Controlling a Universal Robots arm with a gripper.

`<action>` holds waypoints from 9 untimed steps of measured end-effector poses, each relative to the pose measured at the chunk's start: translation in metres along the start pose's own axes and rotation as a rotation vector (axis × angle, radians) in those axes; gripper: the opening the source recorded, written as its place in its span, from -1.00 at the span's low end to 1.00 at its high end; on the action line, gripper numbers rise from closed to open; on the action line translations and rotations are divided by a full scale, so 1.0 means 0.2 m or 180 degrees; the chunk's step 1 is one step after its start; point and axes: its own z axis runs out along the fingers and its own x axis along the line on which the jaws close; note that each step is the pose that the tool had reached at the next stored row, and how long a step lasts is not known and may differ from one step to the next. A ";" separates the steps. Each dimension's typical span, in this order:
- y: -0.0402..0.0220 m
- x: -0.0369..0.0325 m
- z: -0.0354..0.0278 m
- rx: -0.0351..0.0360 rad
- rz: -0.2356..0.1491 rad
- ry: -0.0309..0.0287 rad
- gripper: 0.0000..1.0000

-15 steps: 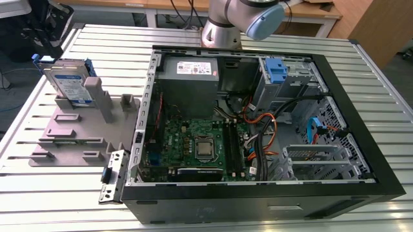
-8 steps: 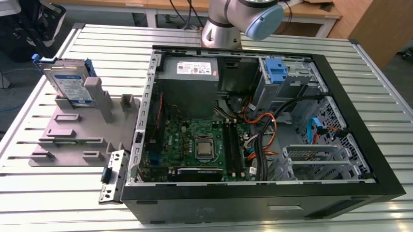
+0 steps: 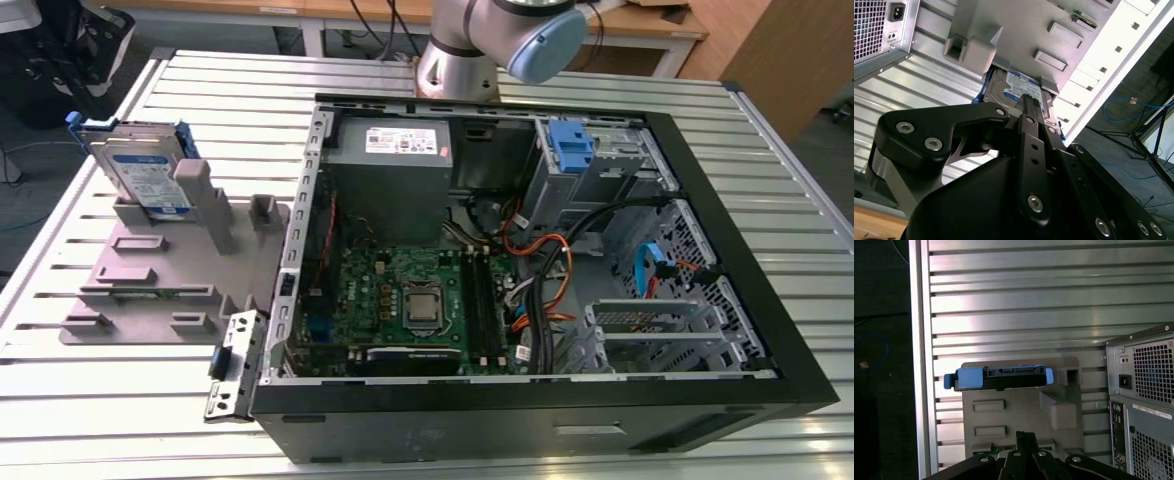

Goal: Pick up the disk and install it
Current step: 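Reach for the disk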

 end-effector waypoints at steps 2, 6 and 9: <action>0.001 0.001 0.000 0.0000 0.0000 0.0000 -0.79; 0.011 0.001 0.001 0.0000 0.0000 0.0000 -0.79; 0.026 0.002 0.002 0.0000 0.0000 0.0000 -0.79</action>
